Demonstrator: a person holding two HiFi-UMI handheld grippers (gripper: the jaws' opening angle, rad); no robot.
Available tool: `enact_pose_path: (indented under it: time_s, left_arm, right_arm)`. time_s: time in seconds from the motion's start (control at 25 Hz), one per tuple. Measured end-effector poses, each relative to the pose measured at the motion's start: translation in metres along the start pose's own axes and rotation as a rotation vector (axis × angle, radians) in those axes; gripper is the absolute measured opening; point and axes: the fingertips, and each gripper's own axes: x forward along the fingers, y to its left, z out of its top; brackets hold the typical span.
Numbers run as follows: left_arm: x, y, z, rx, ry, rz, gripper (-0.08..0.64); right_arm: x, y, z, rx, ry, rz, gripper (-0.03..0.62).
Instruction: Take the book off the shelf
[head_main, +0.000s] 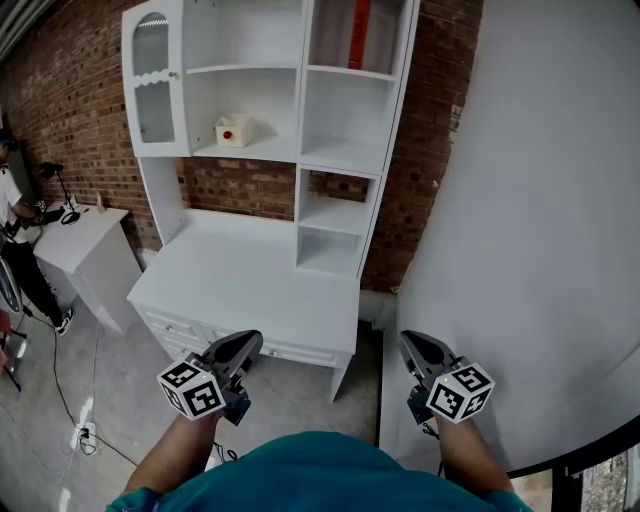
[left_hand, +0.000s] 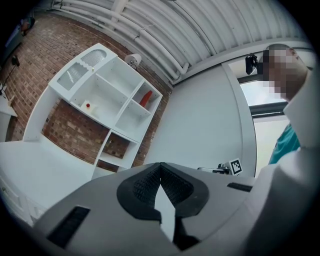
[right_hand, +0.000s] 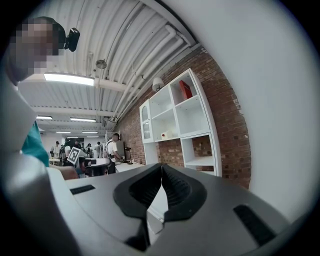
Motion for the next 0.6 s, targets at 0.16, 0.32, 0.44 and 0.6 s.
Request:
enact_pose_path:
  time_s: [0.16,0.32,0.44,0.6]
  left_arm:
    - [0.014,-0.001,-0.005,-0.005,0.012,-0.003,0.015]
    - [0.026,0.011,-0.003,-0.008,0.013,-0.020,0.015]
    - [0.042,0.028,-0.001,-0.019,0.009,-0.045,0.015]
    - [0.071,0.065,0.008,-0.005,0.009,-0.082,0.015]
  right_arm:
    - [0.004,-0.007,0.000,0.002,0.003,0.001,0.023]
    - [0.016,-0.018,0.000,0.009,0.004,-0.009,0.023]
    - [0.032,-0.031,0.004,0.002,0.007,-0.028,0.023]
    - [0.064,-0.048,0.013,-0.018,0.002,-0.050,0.023]
